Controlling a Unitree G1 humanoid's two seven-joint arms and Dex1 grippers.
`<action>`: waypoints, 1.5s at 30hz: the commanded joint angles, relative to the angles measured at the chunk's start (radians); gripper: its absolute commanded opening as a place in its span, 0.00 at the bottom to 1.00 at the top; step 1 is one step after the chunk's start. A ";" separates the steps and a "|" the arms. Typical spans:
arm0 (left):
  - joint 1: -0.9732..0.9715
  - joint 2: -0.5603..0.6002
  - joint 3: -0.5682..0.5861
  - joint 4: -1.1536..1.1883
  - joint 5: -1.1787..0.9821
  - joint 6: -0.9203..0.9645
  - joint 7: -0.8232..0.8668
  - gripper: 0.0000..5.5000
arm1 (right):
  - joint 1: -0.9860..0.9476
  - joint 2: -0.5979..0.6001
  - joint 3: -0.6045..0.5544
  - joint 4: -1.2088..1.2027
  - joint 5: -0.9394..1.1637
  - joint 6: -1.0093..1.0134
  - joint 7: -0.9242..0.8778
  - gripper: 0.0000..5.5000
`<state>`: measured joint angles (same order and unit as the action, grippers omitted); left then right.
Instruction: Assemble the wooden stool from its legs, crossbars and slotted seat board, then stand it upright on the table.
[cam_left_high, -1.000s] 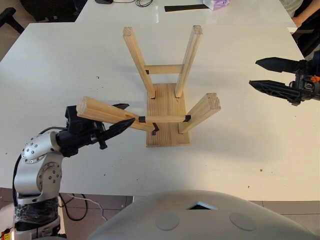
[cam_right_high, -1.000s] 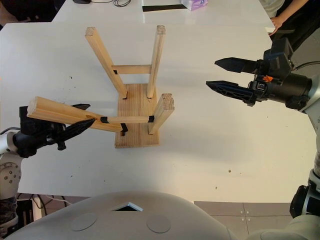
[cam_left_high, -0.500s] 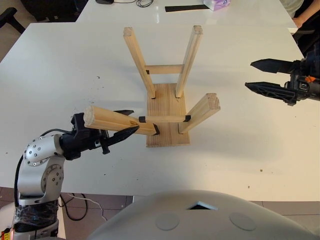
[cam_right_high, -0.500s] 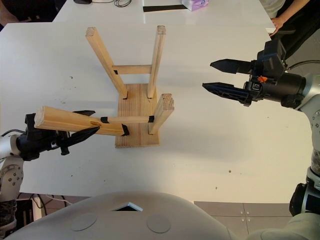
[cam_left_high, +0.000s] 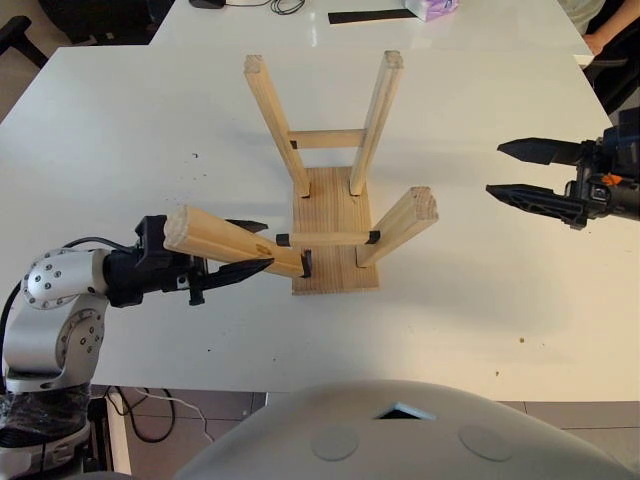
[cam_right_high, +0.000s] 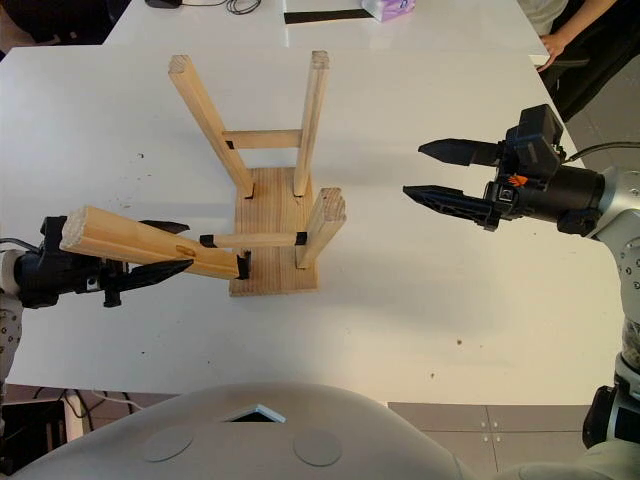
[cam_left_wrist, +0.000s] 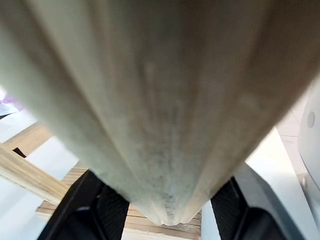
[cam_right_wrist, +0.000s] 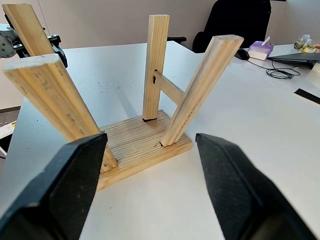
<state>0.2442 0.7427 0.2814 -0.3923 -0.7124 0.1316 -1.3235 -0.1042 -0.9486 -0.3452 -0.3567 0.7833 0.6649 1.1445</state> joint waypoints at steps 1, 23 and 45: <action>0.009 0.020 -0.023 0.045 0.048 -0.020 -0.026 0.37 | 0.004 -0.003 -0.003 -0.016 -0.002 -0.016 -0.001 0.59; -0.156 0.047 -0.112 0.151 0.116 -0.107 -0.110 0.37 | 0.063 0.025 0.002 -0.050 -0.011 -0.055 -0.036 0.59; -0.180 0.125 -0.210 0.221 0.180 -0.082 -0.126 0.37 | 0.093 0.046 0.016 -0.088 -0.012 -0.068 -0.086 0.59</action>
<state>0.0545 0.8275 0.1138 -0.1921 -0.6257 0.0345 -1.4423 -0.0033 -0.9054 -0.3405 -0.4334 0.7799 0.6045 1.0647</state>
